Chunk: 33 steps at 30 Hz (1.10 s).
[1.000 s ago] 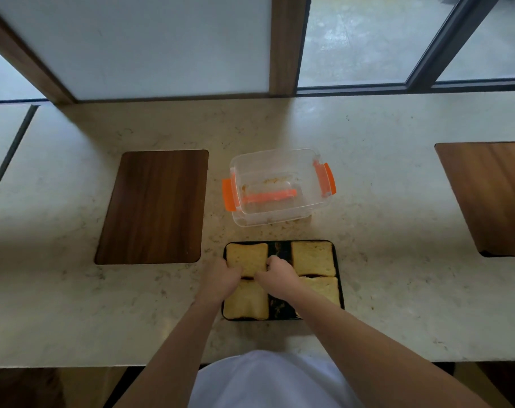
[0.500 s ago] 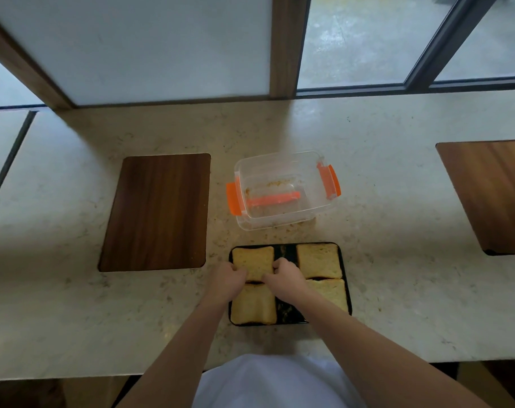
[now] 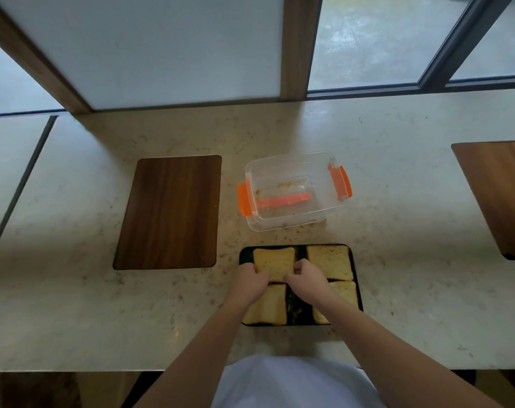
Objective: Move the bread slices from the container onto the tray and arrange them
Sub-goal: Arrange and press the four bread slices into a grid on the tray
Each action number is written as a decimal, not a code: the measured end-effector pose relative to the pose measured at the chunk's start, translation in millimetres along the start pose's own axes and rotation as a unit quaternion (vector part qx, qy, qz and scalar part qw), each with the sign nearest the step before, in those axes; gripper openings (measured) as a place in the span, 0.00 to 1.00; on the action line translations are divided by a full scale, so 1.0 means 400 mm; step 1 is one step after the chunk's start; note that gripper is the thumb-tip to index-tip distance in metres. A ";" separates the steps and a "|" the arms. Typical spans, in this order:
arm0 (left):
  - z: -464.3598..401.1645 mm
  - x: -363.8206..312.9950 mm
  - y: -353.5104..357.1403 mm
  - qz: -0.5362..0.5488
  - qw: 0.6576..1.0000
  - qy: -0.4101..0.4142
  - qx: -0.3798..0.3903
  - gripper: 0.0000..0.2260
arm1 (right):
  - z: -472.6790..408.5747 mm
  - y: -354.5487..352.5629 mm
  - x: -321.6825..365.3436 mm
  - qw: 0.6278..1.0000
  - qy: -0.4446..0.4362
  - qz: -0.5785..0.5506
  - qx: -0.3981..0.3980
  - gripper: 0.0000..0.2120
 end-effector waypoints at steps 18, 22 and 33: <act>0.066 0.124 -0.003 0.034 0.998 0.021 -0.050 0.22 | 0.115 0.016 -0.048 0.997 -0.018 -0.071 0.023 0.15; 0.070 0.125 -0.007 0.030 0.998 0.009 -0.051 0.20 | 0.118 0.018 -0.045 0.996 -0.017 -0.058 0.064 0.15; 0.073 0.107 0.008 0.060 0.998 -0.004 -0.013 0.14 | 0.125 -0.005 -0.063 0.996 -0.021 -0.049 0.078 0.10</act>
Point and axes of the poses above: each hand's wrist, its own z-axis away from the middle knuckle, its own y-axis out of the palm, x = y × z, the point moved 3 cm from there along -z, towards the middle knuckle, and after that the axes turned 9 degrees about -x, right-handed, at the moved point
